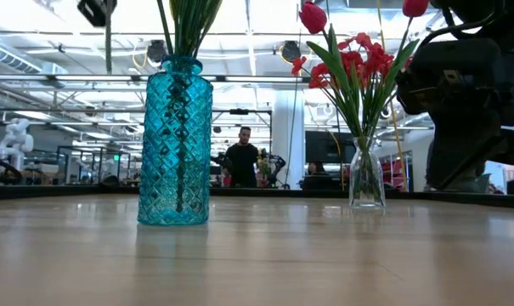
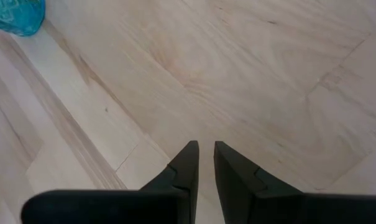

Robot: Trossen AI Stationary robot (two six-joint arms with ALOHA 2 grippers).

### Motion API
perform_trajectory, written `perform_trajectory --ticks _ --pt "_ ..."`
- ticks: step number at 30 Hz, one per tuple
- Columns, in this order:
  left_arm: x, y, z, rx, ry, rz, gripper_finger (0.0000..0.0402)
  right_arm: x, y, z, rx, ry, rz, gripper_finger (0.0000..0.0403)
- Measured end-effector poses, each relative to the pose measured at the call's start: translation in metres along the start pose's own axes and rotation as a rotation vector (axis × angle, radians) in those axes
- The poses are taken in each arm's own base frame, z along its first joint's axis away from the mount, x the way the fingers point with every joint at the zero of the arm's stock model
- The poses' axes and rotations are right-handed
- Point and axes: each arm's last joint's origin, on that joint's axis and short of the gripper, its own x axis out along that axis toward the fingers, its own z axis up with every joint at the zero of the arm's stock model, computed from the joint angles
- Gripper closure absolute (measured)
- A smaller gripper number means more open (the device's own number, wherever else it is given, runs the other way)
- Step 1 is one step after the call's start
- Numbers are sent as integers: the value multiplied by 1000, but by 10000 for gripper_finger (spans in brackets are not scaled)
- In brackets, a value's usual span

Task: Sort flowers into vase by color
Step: Put the yellow flower into the blue flower vase

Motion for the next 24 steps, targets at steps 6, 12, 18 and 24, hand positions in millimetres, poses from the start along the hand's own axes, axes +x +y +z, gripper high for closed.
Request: perform_trajectory --ticks 6,12,18,24 --pt "1 -17 -2 103 -19 -80 394 0 0 0 7 0 0 360" --pt "12 -32 -6 217 -48 -80 398 0 0 0 7 0 0 360" --pt "28 -43 -9 270 -90 -76 400 0 0 0 6 -4 -1 360" --pt "43 -46 -13 333 -113 -30 401 0 0 0 7 -5 -1 360"
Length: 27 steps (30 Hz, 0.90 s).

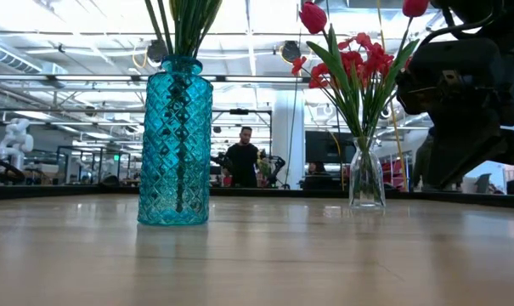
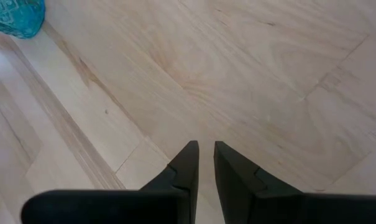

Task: Sort flowers into vase by color
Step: Put the yellow flower into the blue flower vase

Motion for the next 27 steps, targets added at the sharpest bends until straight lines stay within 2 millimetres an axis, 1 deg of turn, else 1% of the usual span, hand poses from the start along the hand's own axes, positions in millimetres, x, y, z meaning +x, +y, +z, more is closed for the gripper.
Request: perform_trajectory --ticks 6,15,20,25,27 --pt "7 -2 -3 0 -5 6 401 0 0 0 0 0 0 360" --pt "7 -2 -1 -7 -18 30 401 0 0 0 -2 -1 -1 360" --pt "15 -5 -9 13 17 28 401 0 0 1 -4 -47 -14 360" --pt "27 -11 -23 40 86 26 401 0 -1 2 3 -66 -19 360" --pt "32 -13 -22 40 90 30 402 0 -1 2 9 -66 -18 360"
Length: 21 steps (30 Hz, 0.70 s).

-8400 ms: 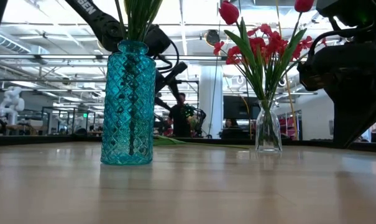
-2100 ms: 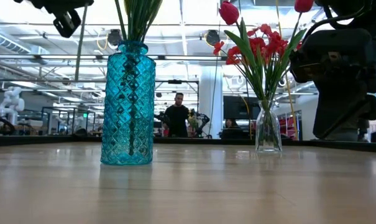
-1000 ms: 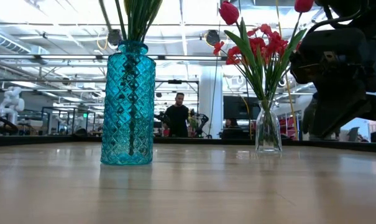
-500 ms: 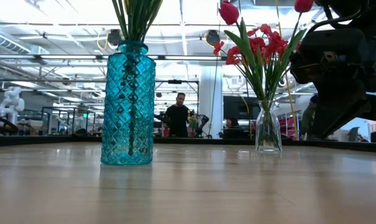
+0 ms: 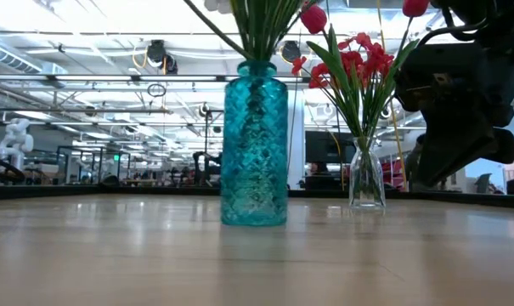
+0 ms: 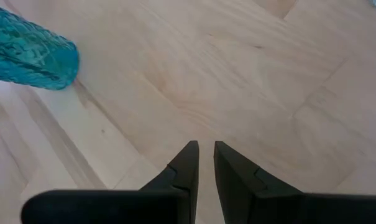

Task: Sort flowers into vase by color
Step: Put the yellow flower into the blue flower vase

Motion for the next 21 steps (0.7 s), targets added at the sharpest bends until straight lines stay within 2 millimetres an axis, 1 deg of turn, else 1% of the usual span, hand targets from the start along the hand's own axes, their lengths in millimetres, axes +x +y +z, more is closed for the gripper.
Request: perform_trajectory --ticks 5,9,12,16,21 --pt "4 0 13 -4 -28 28 402 0 0 0 13 -1 0 360" --pt "5 2 24 25 -54 39 402 0 0 0 14 -1 1 360" --pt "5 4 27 22 -59 48 402 0 2 0 19 -4 18 360" --pt "6 5 27 20 -60 53 402 0 9 3 22 -25 93 360" --pt "6 5 28 15 -65 51 402 -3 22 4 -95 -74 213 360"
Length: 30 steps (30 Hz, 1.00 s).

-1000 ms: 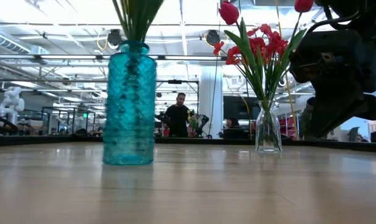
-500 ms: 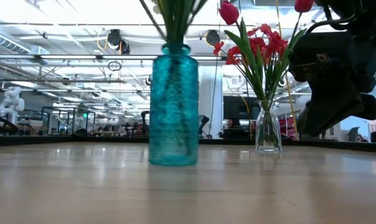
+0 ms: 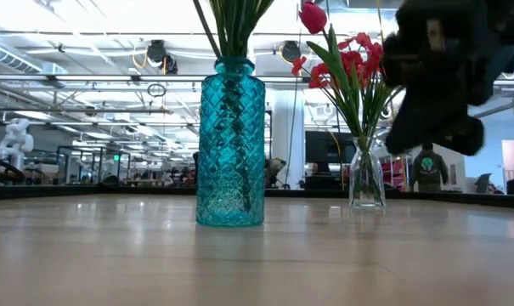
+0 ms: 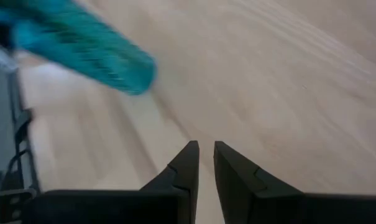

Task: Sort flowers into vase by color
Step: Put the yellow flower into the blue flower vase

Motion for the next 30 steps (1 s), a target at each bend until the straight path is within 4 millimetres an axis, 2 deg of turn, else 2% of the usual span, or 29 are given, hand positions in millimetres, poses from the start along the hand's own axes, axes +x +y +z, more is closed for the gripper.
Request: perform_trajectory --ticks 6,11,14,18,21,24,30 --pt "0 0 0 -66 2 -1 401 -7 16 -13 -140 -86 86 396" --pt "0 0 0 -75 4 -3 401 -10 32 -35 -232 -137 93 401" --pt "0 0 -1 -74 6 -6 401 -4 46 -44 -328 -125 100 402" --pt "0 0 -1 -74 6 -6 402 9 51 -50 -420 -106 68 401" --pt "0 0 -1 -75 6 -6 401 18 49 -49 -455 -104 42 392" --pt "0 0 -1 -75 6 -6 401 25 46 -46 -409 -60 41 373" --pt "0 1 0 -80 0 24 402 37 43 -43 -468 -31 52 304"
